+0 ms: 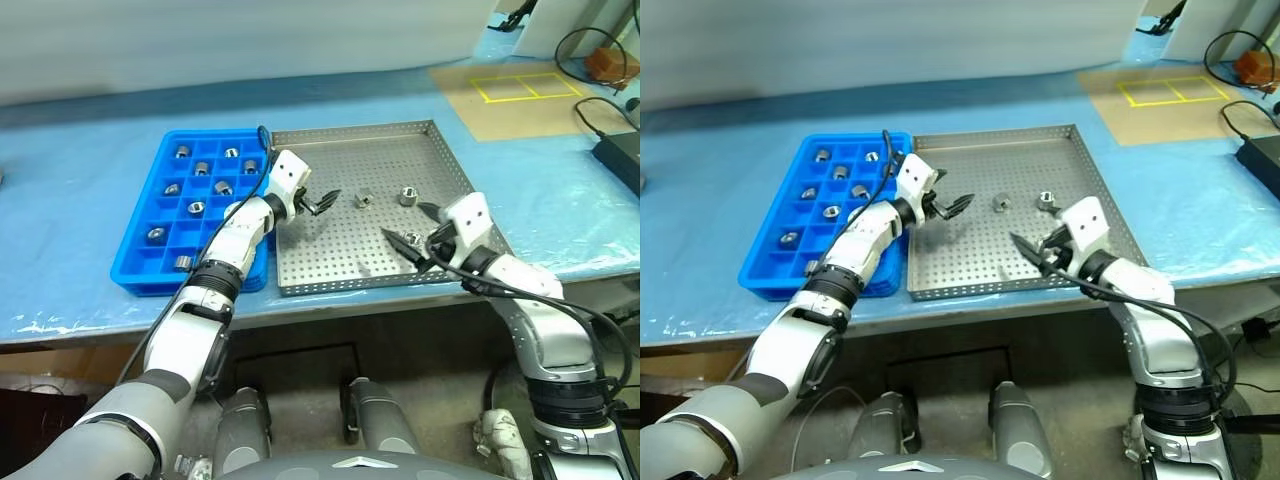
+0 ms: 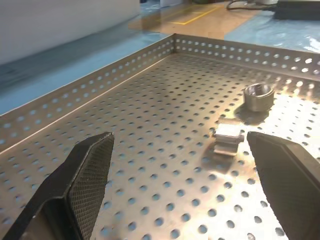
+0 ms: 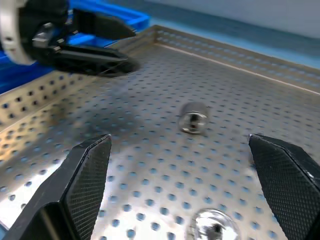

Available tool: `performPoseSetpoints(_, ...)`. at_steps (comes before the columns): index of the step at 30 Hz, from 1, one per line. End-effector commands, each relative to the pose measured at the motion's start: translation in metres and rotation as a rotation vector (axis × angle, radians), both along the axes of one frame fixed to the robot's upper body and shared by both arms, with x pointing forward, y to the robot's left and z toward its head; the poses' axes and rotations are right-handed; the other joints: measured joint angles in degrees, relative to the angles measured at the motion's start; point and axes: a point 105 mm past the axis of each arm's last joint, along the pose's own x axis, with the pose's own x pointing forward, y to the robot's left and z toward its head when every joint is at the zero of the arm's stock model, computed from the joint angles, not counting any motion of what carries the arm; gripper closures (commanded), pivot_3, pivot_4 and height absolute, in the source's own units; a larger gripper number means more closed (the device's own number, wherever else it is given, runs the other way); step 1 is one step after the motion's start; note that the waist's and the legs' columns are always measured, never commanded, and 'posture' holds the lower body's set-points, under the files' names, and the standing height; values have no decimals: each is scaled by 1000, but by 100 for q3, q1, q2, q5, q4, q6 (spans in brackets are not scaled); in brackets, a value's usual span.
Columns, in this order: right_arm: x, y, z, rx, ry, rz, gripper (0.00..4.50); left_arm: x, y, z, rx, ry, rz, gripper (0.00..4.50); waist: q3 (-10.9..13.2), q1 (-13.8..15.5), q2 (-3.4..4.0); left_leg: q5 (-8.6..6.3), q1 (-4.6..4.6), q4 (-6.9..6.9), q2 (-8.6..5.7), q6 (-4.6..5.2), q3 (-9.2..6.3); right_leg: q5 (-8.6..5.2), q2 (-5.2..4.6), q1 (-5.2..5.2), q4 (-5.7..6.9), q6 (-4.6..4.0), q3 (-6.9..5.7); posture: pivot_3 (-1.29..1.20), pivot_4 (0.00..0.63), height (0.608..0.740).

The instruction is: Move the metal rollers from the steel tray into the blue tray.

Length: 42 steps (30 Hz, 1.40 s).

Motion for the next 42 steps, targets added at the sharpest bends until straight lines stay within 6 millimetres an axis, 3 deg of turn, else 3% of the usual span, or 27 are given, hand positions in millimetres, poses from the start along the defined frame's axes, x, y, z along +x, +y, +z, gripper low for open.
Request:
performPoseSetpoints(1, -2, -20, 0, -22, 33, -69, 0, -7, 1, 16, -41, -65, -82, 17, 0, -27, 0, 0, 1, 1, 0, 1, 0, 0, 0, 1, 0, 1, 0, -541, 150, 740)
performPoseSetpoints(4, -5, -31, -39, 2, 224, -101, 0, -16, 9, 8, -20, -51, -136, 17, 0, -75, 0, -1, 2, 0, 2, 1, -1, -1, 1, 1, 0, 1, -1, -529, 150, 740)
performPoseSetpoints(7, -9, -25, -59, 68, 301, -67, 0, -25, 15, 7, -10, -58, -177, 17, -1, -111, 2, -2, -7, -4, 2, 3, -3, 0, 1, 0, -11, 0, -8, -511, 150, 740)
performPoseSetpoints(16, -6, -15, -69, 64, 348, -20, 0, -38, 35, 16, 9, -91, -190, 17, -2, -96, 2, -15, -4, -3, 25, 22, -1, 1, -3, 21, -37, -2, -15, -438, 150, 740)
performPoseSetpoints(24, 2, -44, -96, -18, 454, -113, 0, -48, 39, 15, -8, -99, -153, 17, -13, 35, -6, -15, 19, -3, 27, 21, -1, 0, -4, 47, -39, -2, -15, -376, 150, 740)
performPoseSetpoints(26, 68, -16, -77, -20, 453, -156, 0, -50, 41, 15, -15, -99, -141, 17, -12, -105, -45, -16, 58, -3, 26, 21, -1, 0, -4, 90, -51, -1, -13, -355, 150, 740)
performPoseSetpoints(27, 92, 0, -66, -31, 457, -162, 0, -51, 41, 14, -18, -98, -135, 17, 1, -239, -56, -22, 108, 8, 28, 17, 10, 1, -7, 109, -49, -3, -5, -340, 150, 740)
performPoseSetpoints(28, 106, 10, -58, -47, 464, -164, 0, -51, 42, 14, -21, -98, -127, 17, 9, -290, -46, -33, 102, 46, 13, 8, -16, -10, -32, 91, -52, 16, -44, -335, 150, 740)
performPoseSetpoints(31, 120, 18, -58, -44, 496, -158, 0, -52, 45, 13, -26, -96, -103, 17, 23, -319, -26, -32, 56, 51, -53, 5, -111, -14, -119, -11, -66, 21, -150, -316, 150, 740)
performPoseSetpoints(35, 128, 25, -54, -22, 489, -136, 0, -55, 48, 12, -29, -96, -82, 17, 37, -297, -7, -32, 51, 46, -19, 2, -169, -13, -114, 1, -117, 20, -277, -287, 150, 740)
performPoseSetpoints(42, 129, 35, -52, -15, 459, -69, 0, -56, 53, 9, -25, -88, -60, 17, 51, -303, 16, -31, 67, 44, 17, 1, -164, -4, -121, -1, -128, 4, -303, -288, 150, 740)
